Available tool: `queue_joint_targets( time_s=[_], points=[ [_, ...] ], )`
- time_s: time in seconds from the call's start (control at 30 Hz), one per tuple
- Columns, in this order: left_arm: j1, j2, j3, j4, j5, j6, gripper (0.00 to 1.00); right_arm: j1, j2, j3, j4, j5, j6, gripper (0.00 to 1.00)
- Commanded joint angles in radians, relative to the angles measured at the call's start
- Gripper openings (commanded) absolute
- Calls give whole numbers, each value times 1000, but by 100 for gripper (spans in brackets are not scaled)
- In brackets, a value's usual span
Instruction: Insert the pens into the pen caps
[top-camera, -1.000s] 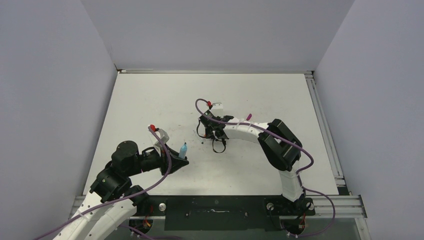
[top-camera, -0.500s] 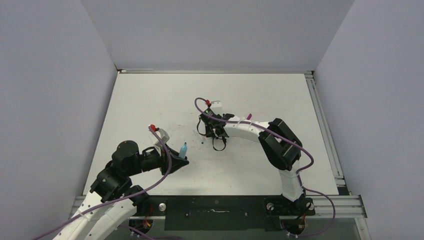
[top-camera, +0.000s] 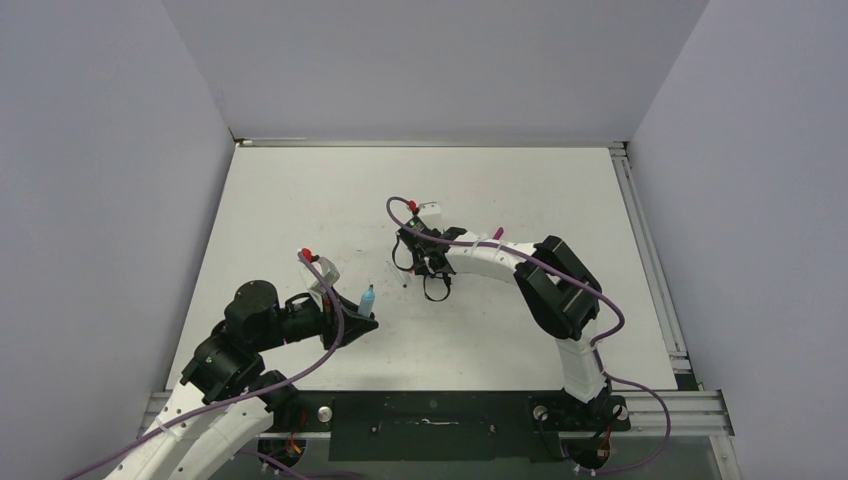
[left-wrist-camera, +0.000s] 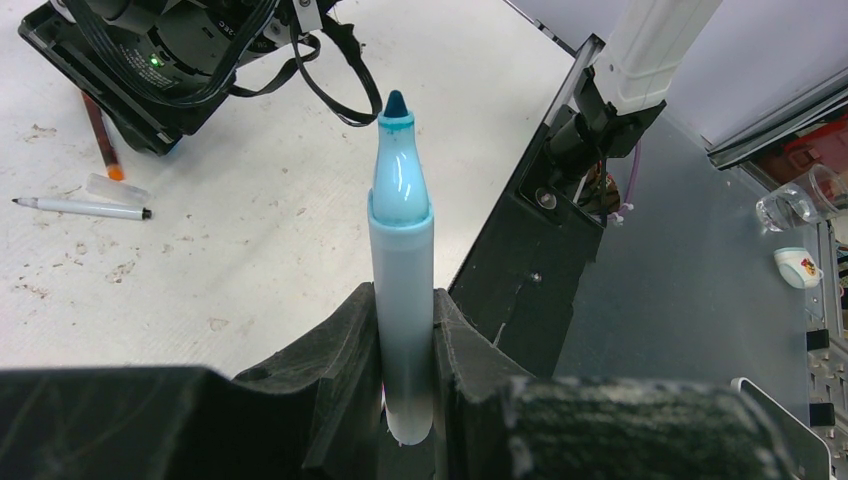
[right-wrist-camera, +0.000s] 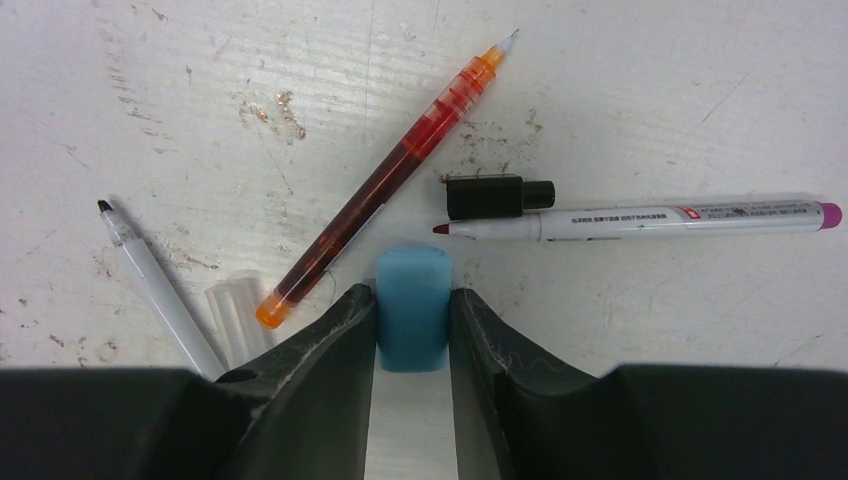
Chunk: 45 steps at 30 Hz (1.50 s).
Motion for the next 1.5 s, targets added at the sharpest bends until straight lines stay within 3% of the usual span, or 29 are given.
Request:
queue_joint_targets(
  time_s=[0.0, 0.4, 0.73, 1.17, 1.47],
  points=[
    [5, 4, 10, 43, -14, 13, 0, -3, -15, 28, -16, 27, -15, 6],
    [5, 12, -11, 109, -54, -28, 0, 24, -299, -69, -29, 92, -3, 5],
    [5, 30, -34, 210, -109, -107, 0, 135, -517, -64, 17, 159, 26, 5],
    [5, -12, -86, 300, -197, -212, 0, 347, -645, -8, 246, 343, -27, 5],
    [5, -22, -101, 319, -203, -225, 0, 435, -639, 32, 409, 385, -113, 5]
  ],
)
